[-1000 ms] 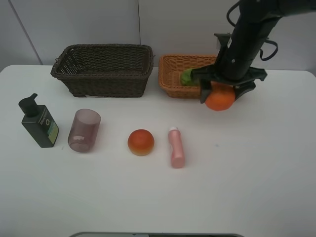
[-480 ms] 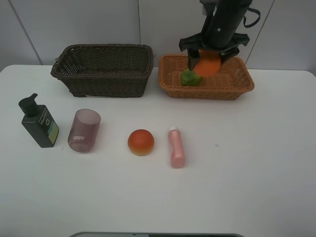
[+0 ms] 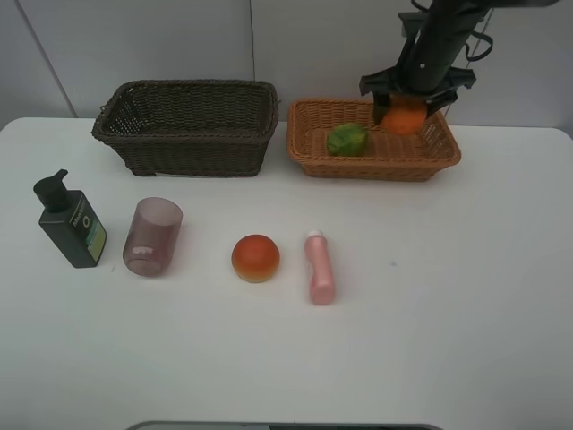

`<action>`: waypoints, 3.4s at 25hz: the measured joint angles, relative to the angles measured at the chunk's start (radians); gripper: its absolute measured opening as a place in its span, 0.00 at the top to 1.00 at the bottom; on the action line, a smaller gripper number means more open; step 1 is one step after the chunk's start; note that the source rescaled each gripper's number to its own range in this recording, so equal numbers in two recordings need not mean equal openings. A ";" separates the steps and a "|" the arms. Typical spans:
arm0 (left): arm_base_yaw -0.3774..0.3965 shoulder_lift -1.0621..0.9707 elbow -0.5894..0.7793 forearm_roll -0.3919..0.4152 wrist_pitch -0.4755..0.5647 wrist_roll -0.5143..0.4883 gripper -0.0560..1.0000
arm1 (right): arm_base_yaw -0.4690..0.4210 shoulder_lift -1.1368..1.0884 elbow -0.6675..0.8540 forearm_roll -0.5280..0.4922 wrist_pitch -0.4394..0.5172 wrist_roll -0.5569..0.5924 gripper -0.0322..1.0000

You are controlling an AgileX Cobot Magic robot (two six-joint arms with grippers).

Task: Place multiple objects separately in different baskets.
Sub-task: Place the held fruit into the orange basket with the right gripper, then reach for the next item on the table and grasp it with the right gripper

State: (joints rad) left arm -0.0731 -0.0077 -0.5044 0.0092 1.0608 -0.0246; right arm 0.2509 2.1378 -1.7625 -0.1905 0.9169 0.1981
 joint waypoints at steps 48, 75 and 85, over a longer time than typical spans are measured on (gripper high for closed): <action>0.000 0.000 0.000 0.000 0.000 0.000 0.18 | 0.383 -0.269 0.450 0.134 0.133 0.144 0.12; 0.000 0.000 0.000 0.000 0.000 0.000 0.18 | 0.505 -0.226 0.689 0.096 -0.220 0.477 0.12; 0.000 0.000 0.000 0.000 0.000 0.000 0.18 | 0.505 -0.160 0.689 0.077 -0.250 0.497 0.23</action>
State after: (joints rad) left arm -0.0731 -0.0077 -0.5044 0.0092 1.0608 -0.0246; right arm 0.7555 1.9781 -1.0738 -0.1131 0.6670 0.6954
